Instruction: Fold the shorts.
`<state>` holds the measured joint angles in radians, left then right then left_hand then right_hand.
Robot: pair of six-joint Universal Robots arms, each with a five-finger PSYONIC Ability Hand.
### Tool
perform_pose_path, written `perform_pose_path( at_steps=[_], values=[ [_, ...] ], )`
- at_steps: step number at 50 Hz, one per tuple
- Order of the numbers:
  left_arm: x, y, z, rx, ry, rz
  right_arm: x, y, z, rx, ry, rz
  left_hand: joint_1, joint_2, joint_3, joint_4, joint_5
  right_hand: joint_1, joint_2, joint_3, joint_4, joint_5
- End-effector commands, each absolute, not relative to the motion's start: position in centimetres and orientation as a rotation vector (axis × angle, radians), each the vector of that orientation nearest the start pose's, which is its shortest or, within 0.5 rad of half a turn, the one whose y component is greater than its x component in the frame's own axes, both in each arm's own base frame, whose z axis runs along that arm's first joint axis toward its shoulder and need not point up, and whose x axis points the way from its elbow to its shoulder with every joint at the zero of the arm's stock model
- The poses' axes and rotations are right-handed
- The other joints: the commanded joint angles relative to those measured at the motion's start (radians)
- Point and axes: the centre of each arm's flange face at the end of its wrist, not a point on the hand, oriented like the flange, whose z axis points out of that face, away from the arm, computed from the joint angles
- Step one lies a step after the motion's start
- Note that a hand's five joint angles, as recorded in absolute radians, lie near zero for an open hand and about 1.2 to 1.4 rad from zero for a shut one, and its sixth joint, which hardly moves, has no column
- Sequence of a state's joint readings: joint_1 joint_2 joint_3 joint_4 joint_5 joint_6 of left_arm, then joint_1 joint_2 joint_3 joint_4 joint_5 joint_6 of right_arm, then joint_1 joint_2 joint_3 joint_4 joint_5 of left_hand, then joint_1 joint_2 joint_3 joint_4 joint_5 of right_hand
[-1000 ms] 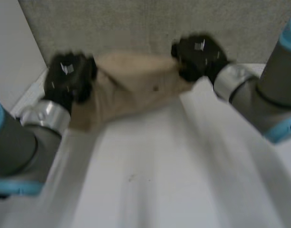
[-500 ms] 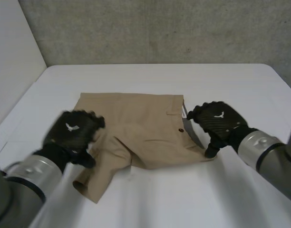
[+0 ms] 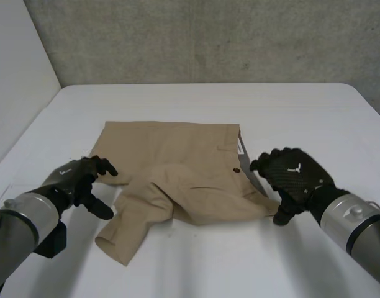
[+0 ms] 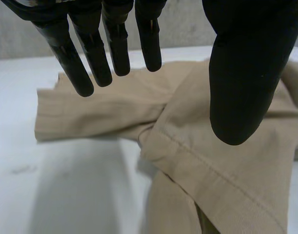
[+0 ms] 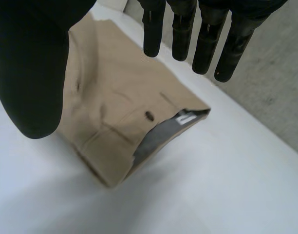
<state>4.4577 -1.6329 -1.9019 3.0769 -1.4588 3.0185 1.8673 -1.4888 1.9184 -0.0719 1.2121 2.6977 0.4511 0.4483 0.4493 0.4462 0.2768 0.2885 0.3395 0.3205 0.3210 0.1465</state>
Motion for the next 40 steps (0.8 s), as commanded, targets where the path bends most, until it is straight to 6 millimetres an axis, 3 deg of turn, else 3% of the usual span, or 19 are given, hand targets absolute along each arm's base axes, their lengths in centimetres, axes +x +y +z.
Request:
perform_pose_path(
  at_steps=[1, 6, 12, 19, 21, 24, 31, 34, 36, 39, 40],
  values=[
    [-21.0, -23.6, 17.0, 0.309, 2.991, -1.658, 23.5, -21.6, 16.3, -1.126, 2.144, -1.675, 0.1, 0.103, 0.102, 0.105, 0.1, 0.134, 0.083, 0.102, 0.101, 0.102],
    [-21.8, -24.6, 15.5, 0.349, 3.047, -1.598, 23.5, -22.5, 15.3, -1.117, 2.167, -1.678, 0.153, 0.156, 0.155, 0.158, 0.153, 0.158, 0.107, 0.125, 0.125, 0.125],
    [-22.1, -25.8, 15.5, 0.346, 3.03, -1.637, 23.9, -23.5, 14.4, -1.116, 2.18, -1.653, 0.311, 0.314, 0.313, 0.316, 0.311, 0.286, 0.235, 0.254, 0.254, 0.254],
    [-22.6, -26.7, 15.1, 0.375, 3.011, -1.658, 24.5, -24.1, 13.6, -1.121, 2.182, -1.627, 0.74, 0.742, 0.741, 0.745, 0.739, 0.515, 0.464, 0.483, 0.483, 0.483],
    [-22.9, -26.4, 15.1, 0.394, 3.014, -1.658, 24.9, -23.9, 13.7, -1.136, 2.163, -1.628, 0.944, 0.947, 0.946, 0.949, 0.944, 0.712, 0.661, 0.679, 0.679, 0.679],
    [-23.3, -26.2, 15.5, 0.424, 3.004, -1.684, 25.2, -23.9, 13.9, -1.144, 2.148, -1.634, 0.945, 0.948, 0.947, 0.95, 0.945, 1.106, 1.055, 1.074, 1.074, 1.074],
    [-23.9, -26.0, 17.2, 0.462, 2.966, -1.759, 25.3, -24.6, 15.0, -1.142, 2.132, -1.678, 0.945, 0.948, 0.947, 0.95, 0.945, 1.108, 1.057, 1.076, 1.075, 1.075],
    [-23.7, -25.9, 19.9, 0.519, 2.868, -1.857, 25.0, -24.8, 17.8, -1.14, 2.097, -1.759, 0.945, 0.948, 0.947, 0.95, 0.945, 1.108, 1.057, 1.076, 1.075, 1.075],
    [-23.3, -25.6, 22.4, 0.585, 2.756, -1.935, 24.8, -24.3, 21.5, -1.155, 2.031, -1.859, 0.945, 0.948, 0.947, 0.95, 0.945, 1.108, 1.057, 1.076, 1.075, 1.075],
    [-23.0, -25.0, 25.1, 0.671, 2.622, -2.016, 24.4, -23.4, 24.8, -1.194, 1.986, -1.938, 0.945, 0.948, 0.947, 0.95, 0.945, 1.108, 1.057, 1.076, 1.075, 1.075],
    [-22.8, -24.3, 26.9, 0.724, 2.533, -2.061, 24.0, -22.9, 26.6, -1.226, 1.965, -1.984, 0.945, 0.948, 0.947, 0.95, 0.945, 1.108, 1.057, 1.076, 1.075, 1.075]
  ],
)
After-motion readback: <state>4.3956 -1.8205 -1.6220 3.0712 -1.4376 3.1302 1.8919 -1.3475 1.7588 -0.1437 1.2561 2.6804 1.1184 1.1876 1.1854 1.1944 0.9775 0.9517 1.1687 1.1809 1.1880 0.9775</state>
